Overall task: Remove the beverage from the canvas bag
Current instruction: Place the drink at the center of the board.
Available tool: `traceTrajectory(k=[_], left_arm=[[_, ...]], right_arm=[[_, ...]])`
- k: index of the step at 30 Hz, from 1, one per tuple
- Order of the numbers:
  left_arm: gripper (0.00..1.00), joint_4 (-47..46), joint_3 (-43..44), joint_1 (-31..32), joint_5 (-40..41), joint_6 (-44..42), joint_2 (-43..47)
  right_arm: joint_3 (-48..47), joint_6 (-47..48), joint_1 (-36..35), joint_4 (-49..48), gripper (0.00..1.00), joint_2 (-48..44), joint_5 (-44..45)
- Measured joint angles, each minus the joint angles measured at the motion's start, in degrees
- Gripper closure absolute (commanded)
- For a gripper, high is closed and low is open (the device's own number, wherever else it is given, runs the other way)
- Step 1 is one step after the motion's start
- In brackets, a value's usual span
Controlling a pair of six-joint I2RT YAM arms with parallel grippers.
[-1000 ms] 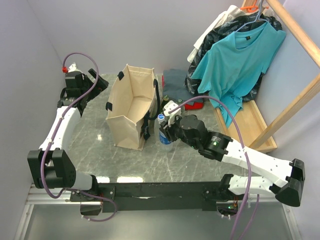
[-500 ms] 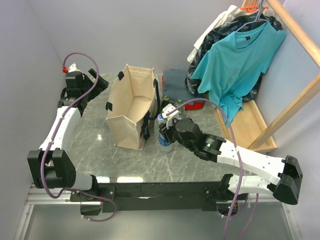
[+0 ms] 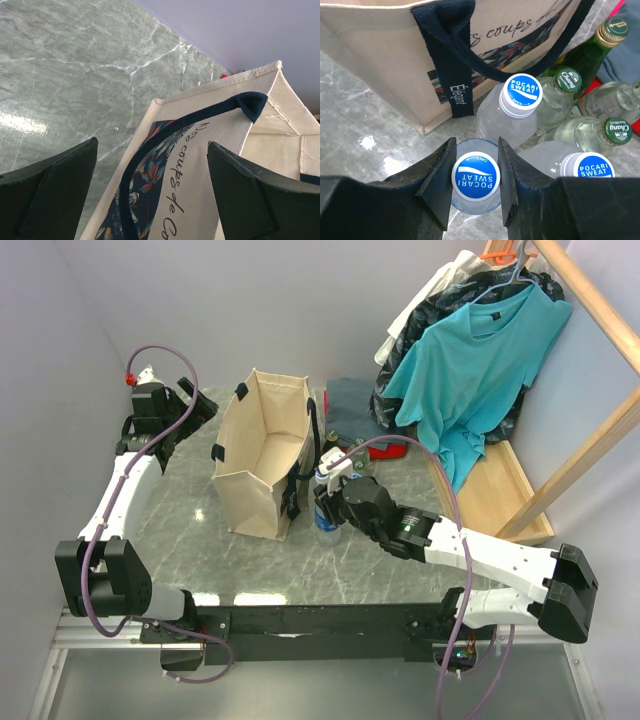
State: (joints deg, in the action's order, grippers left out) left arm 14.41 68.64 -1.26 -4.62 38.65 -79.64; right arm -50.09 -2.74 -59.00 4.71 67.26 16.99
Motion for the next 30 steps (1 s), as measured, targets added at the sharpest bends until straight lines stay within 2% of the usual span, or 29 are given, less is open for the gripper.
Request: traceTrajectory(k=[10,11,16,18,19,20,22,25,26,27,30], left_arm=[[0.04,0.04,0.00,0.13,0.04,-0.02,0.00],[0.04,0.04,0.00,0.17,0.07,-0.02,0.00],[0.04,0.04,0.00,0.26,0.20,-0.04,0.00],[0.04,0.02,0.00,0.33,0.22,-0.04,0.00],[0.04,0.02,0.00,0.35,0.24,-0.04,0.00],[0.04,0.04,0.00,0.37,0.22,-0.04,0.00],[0.04,0.02,0.00,0.42,0.24,-0.04,0.00],[0.04,0.02,0.00,0.46,0.24,-0.04,0.00],[0.04,0.02,0.00,0.50,0.24,-0.04,0.00],[0.04,0.02,0.00,0.50,0.24,-0.04,0.00],[0.04,0.02,0.00,0.57,0.35,-0.04,0.00]], right_arm=[[0.02,-0.90,0.44,-0.04,1.00,0.59,0.98],[0.11,-1.03,0.50,-0.07,0.95,0.59,0.98],[1.05,-1.46,0.74,-0.35,0.94,1.01,1.07],[1.05,-1.55,0.76,-0.72,0.90,1.27,1.42],[1.05,-1.62,0.79,-0.68,0.86,1.27,1.44],[1.09,-1.66,0.81,-0.72,0.70,1.29,1.44],[1.25,-1.70,0.81,-0.96,0.68,1.29,1.46],[1.36,-1.86,0.83,-1.27,0.28,1.33,1.84],[1.36,-2.08,0.83,-1.38,0.22,1.40,2.12],[1.36,-2.47,0.87,-2.12,0.02,1.44,2.49],[1.25,-2.64,0.92,-4.09,0.00,1.44,3.80]])
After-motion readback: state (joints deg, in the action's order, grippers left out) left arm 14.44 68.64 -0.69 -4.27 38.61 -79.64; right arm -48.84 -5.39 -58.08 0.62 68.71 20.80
